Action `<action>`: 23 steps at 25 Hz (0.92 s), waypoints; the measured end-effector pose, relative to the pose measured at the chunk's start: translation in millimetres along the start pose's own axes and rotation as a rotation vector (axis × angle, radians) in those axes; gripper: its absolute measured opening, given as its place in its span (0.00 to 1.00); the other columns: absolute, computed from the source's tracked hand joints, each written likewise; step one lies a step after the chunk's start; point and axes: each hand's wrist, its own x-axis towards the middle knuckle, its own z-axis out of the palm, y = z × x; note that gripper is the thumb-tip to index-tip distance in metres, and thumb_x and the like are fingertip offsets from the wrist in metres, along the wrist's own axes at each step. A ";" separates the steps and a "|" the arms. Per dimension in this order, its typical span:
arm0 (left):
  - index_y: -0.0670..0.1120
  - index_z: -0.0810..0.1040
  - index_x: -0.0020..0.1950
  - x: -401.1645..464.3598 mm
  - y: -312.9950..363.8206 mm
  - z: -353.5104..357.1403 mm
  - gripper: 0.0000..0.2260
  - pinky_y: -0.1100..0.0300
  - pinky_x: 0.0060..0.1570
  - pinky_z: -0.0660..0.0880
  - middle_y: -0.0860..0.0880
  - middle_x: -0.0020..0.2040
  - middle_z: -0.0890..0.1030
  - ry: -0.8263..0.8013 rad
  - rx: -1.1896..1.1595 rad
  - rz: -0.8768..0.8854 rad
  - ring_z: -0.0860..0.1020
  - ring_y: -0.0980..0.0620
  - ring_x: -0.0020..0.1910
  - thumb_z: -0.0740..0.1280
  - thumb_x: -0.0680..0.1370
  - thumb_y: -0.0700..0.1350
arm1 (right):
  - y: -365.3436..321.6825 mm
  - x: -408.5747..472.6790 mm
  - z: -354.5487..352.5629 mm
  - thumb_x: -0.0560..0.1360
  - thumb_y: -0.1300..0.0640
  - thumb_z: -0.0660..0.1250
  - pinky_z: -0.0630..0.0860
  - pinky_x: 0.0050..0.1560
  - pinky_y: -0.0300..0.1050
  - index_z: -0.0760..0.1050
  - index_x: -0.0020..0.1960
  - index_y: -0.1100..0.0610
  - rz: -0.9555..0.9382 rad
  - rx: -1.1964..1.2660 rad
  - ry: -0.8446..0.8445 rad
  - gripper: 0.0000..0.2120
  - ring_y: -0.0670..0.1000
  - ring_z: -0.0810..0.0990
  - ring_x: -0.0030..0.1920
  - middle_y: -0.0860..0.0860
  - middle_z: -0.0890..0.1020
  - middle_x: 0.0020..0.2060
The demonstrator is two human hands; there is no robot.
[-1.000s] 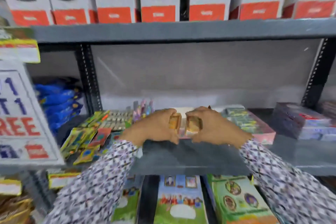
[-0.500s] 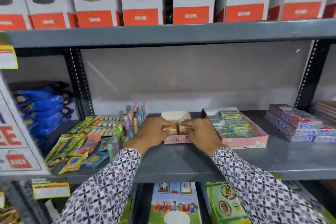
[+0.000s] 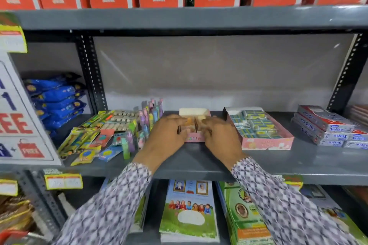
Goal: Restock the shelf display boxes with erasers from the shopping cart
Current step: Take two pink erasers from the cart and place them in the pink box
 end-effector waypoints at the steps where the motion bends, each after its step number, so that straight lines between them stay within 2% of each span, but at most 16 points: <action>1: 0.50 0.84 0.67 -31.0 3.6 -4.9 0.15 0.66 0.65 0.68 0.50 0.65 0.84 0.063 -0.014 0.011 0.80 0.51 0.64 0.72 0.80 0.48 | -8.5 -25.0 -1.8 0.75 0.61 0.70 0.77 0.63 0.48 0.84 0.58 0.55 -0.032 0.060 0.066 0.13 0.56 0.83 0.61 0.54 0.86 0.59; 3: 0.50 0.86 0.64 -99.7 1.5 -12.9 0.13 0.69 0.63 0.69 0.53 0.62 0.85 0.158 -0.044 -0.024 0.81 0.55 0.61 0.72 0.80 0.50 | -29.3 -78.7 -2.4 0.76 0.59 0.72 0.72 0.70 0.46 0.81 0.64 0.55 -0.126 0.154 0.084 0.17 0.52 0.77 0.70 0.51 0.82 0.65; 5: 0.50 0.87 0.61 -164.3 -14.7 -16.4 0.13 0.65 0.63 0.75 0.55 0.60 0.86 0.172 -0.066 -0.114 0.83 0.57 0.58 0.71 0.79 0.51 | -49.2 -132.5 4.2 0.77 0.59 0.72 0.71 0.72 0.44 0.81 0.66 0.55 -0.243 0.240 0.025 0.17 0.50 0.75 0.72 0.50 0.81 0.67; 7: 0.51 0.87 0.60 -222.6 -45.0 -11.0 0.13 0.62 0.61 0.77 0.56 0.58 0.87 0.111 -0.076 -0.255 0.83 0.58 0.56 0.71 0.78 0.50 | -69.3 -182.6 27.1 0.77 0.59 0.72 0.73 0.70 0.44 0.82 0.65 0.56 -0.339 0.339 -0.100 0.17 0.49 0.78 0.69 0.50 0.82 0.66; 9: 0.50 0.88 0.58 -281.7 -88.0 10.4 0.11 0.64 0.54 0.77 0.54 0.53 0.87 0.007 -0.038 -0.391 0.83 0.57 0.48 0.73 0.77 0.45 | -79.8 -228.4 71.1 0.76 0.60 0.73 0.78 0.65 0.45 0.82 0.64 0.55 -0.358 0.402 -0.305 0.16 0.50 0.82 0.64 0.50 0.85 0.62; 11: 0.52 0.88 0.58 -340.2 -138.3 50.1 0.13 0.59 0.50 0.80 0.49 0.50 0.89 -0.157 -0.005 -0.606 0.86 0.49 0.45 0.75 0.75 0.41 | -80.6 -272.6 135.2 0.74 0.61 0.74 0.80 0.58 0.47 0.82 0.63 0.54 -0.295 0.376 -0.547 0.18 0.52 0.84 0.58 0.51 0.85 0.59; 13: 0.53 0.88 0.59 -389.9 -176.8 96.2 0.14 0.52 0.52 0.83 0.46 0.51 0.90 -0.339 -0.019 -0.801 0.87 0.43 0.48 0.74 0.75 0.41 | -72.0 -311.8 196.5 0.72 0.63 0.74 0.79 0.54 0.46 0.80 0.65 0.51 -0.203 0.322 -0.799 0.23 0.53 0.84 0.56 0.52 0.85 0.59; 15: 0.53 0.87 0.60 -435.1 -207.8 147.2 0.15 0.55 0.57 0.81 0.47 0.55 0.89 -0.498 -0.036 -0.951 0.87 0.45 0.53 0.73 0.75 0.42 | -61.7 -349.4 254.8 0.73 0.63 0.70 0.76 0.58 0.47 0.78 0.67 0.53 -0.139 0.263 -1.037 0.23 0.57 0.82 0.61 0.53 0.83 0.64; 17: 0.53 0.86 0.64 -471.6 -230.6 193.9 0.18 0.59 0.59 0.77 0.49 0.60 0.88 -0.616 -0.065 -1.045 0.86 0.48 0.58 0.72 0.75 0.42 | -52.1 -383.2 299.7 0.74 0.62 0.66 0.76 0.56 0.50 0.78 0.65 0.55 -0.090 0.169 -1.211 0.20 0.60 0.81 0.62 0.56 0.82 0.63; 20: 0.53 0.82 0.67 -519.4 -259.1 246.3 0.22 0.55 0.64 0.76 0.48 0.66 0.85 -0.825 -0.015 -1.081 0.82 0.45 0.64 0.69 0.75 0.39 | -43.8 -442.1 345.9 0.75 0.60 0.66 0.78 0.55 0.52 0.78 0.65 0.54 -0.078 0.107 -1.397 0.18 0.60 0.81 0.62 0.55 0.82 0.62; 23: 0.59 0.77 0.70 -561.7 -288.1 291.6 0.29 0.48 0.67 0.76 0.46 0.72 0.78 -0.990 0.034 -0.937 0.77 0.42 0.69 0.63 0.74 0.34 | -48.6 -517.8 388.0 0.77 0.56 0.66 0.79 0.56 0.54 0.76 0.65 0.54 -0.141 0.074 -1.601 0.17 0.62 0.80 0.61 0.56 0.80 0.62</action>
